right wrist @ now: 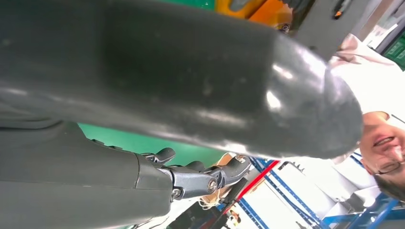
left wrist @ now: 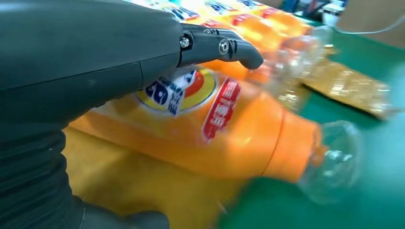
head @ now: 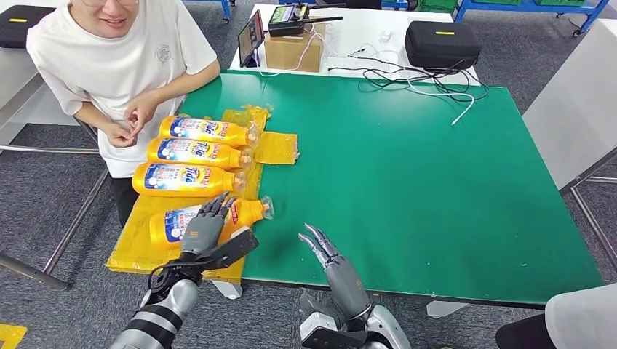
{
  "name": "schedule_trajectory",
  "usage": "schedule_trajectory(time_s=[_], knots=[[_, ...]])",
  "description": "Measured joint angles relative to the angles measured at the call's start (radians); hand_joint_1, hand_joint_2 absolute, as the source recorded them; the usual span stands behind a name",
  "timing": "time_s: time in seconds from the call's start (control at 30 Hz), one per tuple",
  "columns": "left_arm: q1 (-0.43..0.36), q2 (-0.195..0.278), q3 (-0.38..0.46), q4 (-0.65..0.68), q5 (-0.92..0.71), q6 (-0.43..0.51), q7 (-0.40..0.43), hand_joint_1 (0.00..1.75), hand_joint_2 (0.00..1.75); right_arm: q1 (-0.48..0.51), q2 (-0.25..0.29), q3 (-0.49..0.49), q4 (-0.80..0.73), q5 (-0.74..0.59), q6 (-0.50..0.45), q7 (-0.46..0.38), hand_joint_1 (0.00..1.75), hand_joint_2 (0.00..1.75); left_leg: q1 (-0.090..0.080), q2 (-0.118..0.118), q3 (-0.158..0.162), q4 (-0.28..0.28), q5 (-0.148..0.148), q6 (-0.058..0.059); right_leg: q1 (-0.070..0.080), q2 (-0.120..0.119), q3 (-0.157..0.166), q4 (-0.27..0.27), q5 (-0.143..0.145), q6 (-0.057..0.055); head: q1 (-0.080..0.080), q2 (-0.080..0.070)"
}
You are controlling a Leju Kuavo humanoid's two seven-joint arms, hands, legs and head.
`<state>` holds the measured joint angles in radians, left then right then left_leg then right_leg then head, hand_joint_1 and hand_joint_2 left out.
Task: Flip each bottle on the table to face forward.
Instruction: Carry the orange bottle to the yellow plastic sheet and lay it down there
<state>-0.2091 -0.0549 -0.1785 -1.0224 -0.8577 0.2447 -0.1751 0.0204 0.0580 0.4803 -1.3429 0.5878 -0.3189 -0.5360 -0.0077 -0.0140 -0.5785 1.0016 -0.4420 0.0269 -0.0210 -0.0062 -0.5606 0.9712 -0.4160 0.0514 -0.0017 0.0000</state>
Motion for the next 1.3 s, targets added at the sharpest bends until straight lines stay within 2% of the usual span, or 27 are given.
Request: schedule_trajectory(time_s=[0.03, 0.13, 0.17, 0.27, 0.33, 0.4, 0.5, 0.63, 0.77, 0.9, 1.07, 1.17, 1.3], knots=[[0.016, -0.002, -0.011, -0.029, 0.019, 0.012, -0.012, 0.00, 1.75, 0.002, 0.000, 0.000, 0.001, -0.002, -0.008, -0.004, 0.00, 0.00, 0.000, 0.000, -0.002, 0.000, 0.000, 0.000, 0.000, 0.000, -0.002, 0.000, 0.000, 0.000, 0.000, 0.000], [0.062, -0.017, -0.036, -0.121, 0.092, 0.105, -0.072, 0.00, 0.44, 0.011, 0.004, -0.004, 0.001, -0.034, -0.069, -0.038, 0.00, 0.00, 0.000, 0.002, -0.006, 0.000, 0.000, 0.000, 0.000, 0.000, -0.007, 0.000, 0.000, 0.000, 0.000, 0.000], [0.074, -0.026, -0.043, -0.153, 0.120, 0.142, -0.093, 0.00, 0.00, 0.015, 0.008, -0.008, -0.001, -0.053, -0.098, -0.055, 0.00, 0.44, 0.000, 0.003, -0.007, 0.000, 0.000, 0.000, 0.000, 0.000, -0.008, 0.000, 0.000, 0.000, 0.000, 0.000], [0.102, -0.052, -0.063, -0.241, 0.257, 0.218, -0.173, 0.00, 0.00, 0.031, 0.029, -0.023, -0.020, -0.141, -0.222, -0.119, 0.00, 1.75, 0.000, 0.004, -0.009, 0.000, 0.000, 0.000, 0.000, 0.001, -0.010, 0.000, 0.000, 0.000, 0.000, 0.000], [0.119, -0.066, -0.077, -0.295, 0.332, 0.272, -0.222, 0.00, 0.87, 0.039, 0.050, -0.037, -0.048, -0.192, -0.315, -0.148, 0.00, 1.75, 0.000, 0.004, -0.011, 0.000, 0.000, 0.000, 0.000, 0.001, -0.012, 0.000, 0.000, 0.000, 0.000, 0.000], [0.137, -0.073, -0.094, -0.347, 0.358, 0.333, -0.247, 0.00, 1.75, 0.047, 0.075, -0.060, -0.080, -0.194, -0.363, -0.157, 0.00, 1.75, 0.001, 0.005, -0.011, 0.000, 0.000, 0.000, 0.001, 0.002, -0.013, 0.000, 0.000, 0.000, 0.000, 0.000], [0.165, -0.076, -0.112, -0.417, 0.424, 0.376, -0.284, 0.00, 1.75, 0.057, 0.109, -0.095, -0.117, -0.207, -0.373, -0.161, 0.00, 1.75, 0.001, 0.006, -0.011, 0.000, -0.001, -0.001, 0.001, 0.002, -0.013, 0.000, 0.000, 0.000, 0.000, 0.000], [0.216, -0.088, -0.117, -0.502, 0.533, 0.401, -0.344, 0.00, 1.75, 0.064, 0.126, -0.104, -0.119, -0.287, -0.374, -0.161, 0.00, 1.75, 0.001, 0.006, -0.012, 0.000, -0.001, -0.001, 0.001, 0.002, -0.013, 0.000, 0.000, 0.000, 0.000, 0.000], [0.267, -0.104, -0.118, -0.551, 0.592, 0.413, -0.368, 0.00, 1.75, 0.062, 0.127, -0.083, -0.091, -0.369, -0.372, -0.161, 0.00, 0.00, 0.001, 0.005, -0.013, 0.000, -0.001, -0.001, 0.001, 0.002, -0.014, 0.000, 0.000, 0.000, 0.000, 0.000], [0.307, -0.114, -0.134, -0.560, 0.598, 0.421, -0.375, 0.00, 1.75, 0.056, 0.127, -0.061, -0.058, -0.406, -0.369, -0.145, 0.00, 0.00, 0.001, 0.005, -0.013, 0.000, -0.001, -0.001, 0.001, 0.002, -0.014, 0.000, 0.000, 0.000, 0.000, 0.000], [0.330, -0.122, -0.165, -0.544, 0.639, 0.422, -0.376, 0.00, 1.75, 0.047, 0.142, -0.058, -0.029, -0.360, -0.373, -0.121, 0.00, 0.00, 0.001, 0.005, -0.013, 0.000, -0.001, -0.001, 0.001, 0.002, -0.014, 0.000, 0.000, 0.000, 0.000, 0.000], [0.329, -0.122, -0.193, -0.513, 0.692, 0.423, -0.385, 0.00, 1.75, 0.042, 0.149, -0.058, -0.025, -0.411, -0.373, -0.126, 0.00, 0.00, 0.001, 0.005, -0.013, 0.000, -0.001, -0.001, 0.001, 0.002, -0.014, 0.000, 0.000, 0.000, 0.000, 0.000], [0.329, -0.120, -0.224, -0.470, 0.788, 0.420, -0.412, 0.00, 1.75, 0.040, 0.149, -0.055, -0.036, -0.465, -0.374, -0.119, 0.00, 1.75, 0.001, 0.005, -0.013, 0.000, -0.001, -0.001, 0.001, 0.002, -0.014, 0.000, 0.000, 0.000, 0.000, 0.000]])
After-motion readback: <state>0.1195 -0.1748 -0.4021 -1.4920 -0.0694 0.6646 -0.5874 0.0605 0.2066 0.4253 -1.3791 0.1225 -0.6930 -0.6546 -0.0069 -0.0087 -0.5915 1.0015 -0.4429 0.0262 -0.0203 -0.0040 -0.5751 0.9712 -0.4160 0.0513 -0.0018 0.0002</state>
